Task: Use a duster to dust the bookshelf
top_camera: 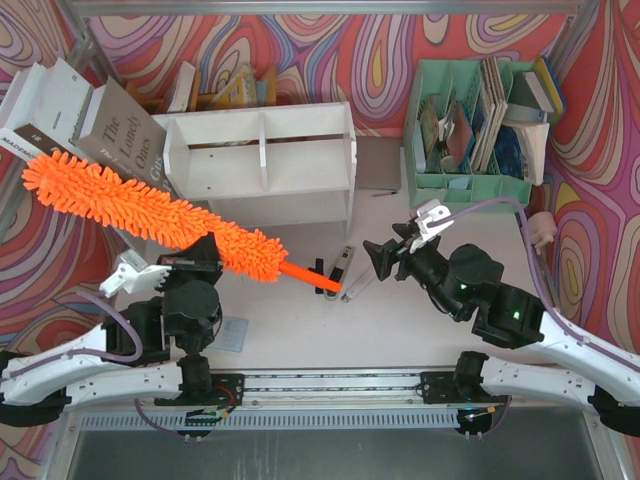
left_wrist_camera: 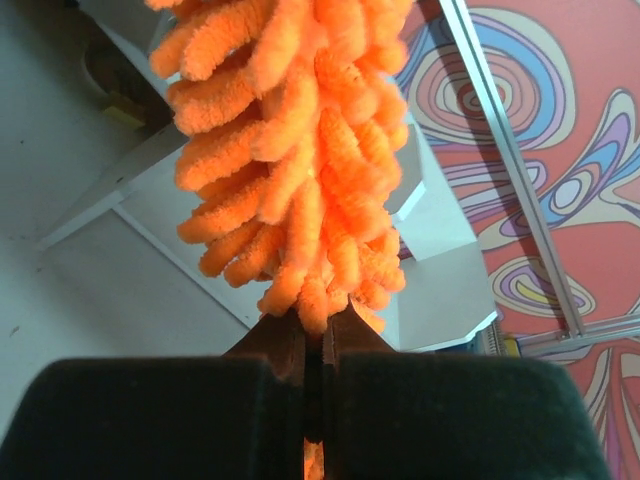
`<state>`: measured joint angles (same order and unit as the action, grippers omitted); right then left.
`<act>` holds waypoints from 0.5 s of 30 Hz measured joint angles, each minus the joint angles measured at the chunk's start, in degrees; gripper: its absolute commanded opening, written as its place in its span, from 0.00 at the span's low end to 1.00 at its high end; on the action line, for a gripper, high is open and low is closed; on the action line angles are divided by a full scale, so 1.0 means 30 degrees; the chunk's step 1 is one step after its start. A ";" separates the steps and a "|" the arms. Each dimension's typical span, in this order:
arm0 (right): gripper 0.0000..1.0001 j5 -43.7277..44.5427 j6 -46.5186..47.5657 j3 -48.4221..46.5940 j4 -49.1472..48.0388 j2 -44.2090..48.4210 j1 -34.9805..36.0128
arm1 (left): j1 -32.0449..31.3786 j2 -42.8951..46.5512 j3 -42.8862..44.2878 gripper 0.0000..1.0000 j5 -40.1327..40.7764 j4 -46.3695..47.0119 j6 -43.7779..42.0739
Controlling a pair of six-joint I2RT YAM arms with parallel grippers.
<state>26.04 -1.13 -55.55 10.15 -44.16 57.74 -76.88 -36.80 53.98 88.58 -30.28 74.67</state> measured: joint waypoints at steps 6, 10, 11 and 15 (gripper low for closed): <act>0.63 0.0153 -0.0124 0.0000 0.0000 -0.0408 0.0000 | 0.0000 0.1209 -0.2302 0.00 0.0000 0.0131 0.0619; 0.63 0.0284 -0.0138 0.0000 0.0007 -0.0605 0.0000 | 0.0000 0.1967 -0.3679 0.00 0.0000 0.0153 0.1290; 0.63 0.0335 -0.0138 0.0000 0.0000 -0.0634 0.0000 | 0.0000 0.2208 -0.4073 0.00 0.0000 0.0146 0.1530; 0.63 0.0466 -0.0138 0.0000 0.0000 -0.0772 0.0000 | 0.0000 0.3147 -0.5515 0.00 -0.0007 -0.0066 0.2681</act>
<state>27.44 -1.54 -55.55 10.15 -46.48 57.74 -76.88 -27.35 37.43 88.55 -30.48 82.72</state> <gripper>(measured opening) 0.632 0.048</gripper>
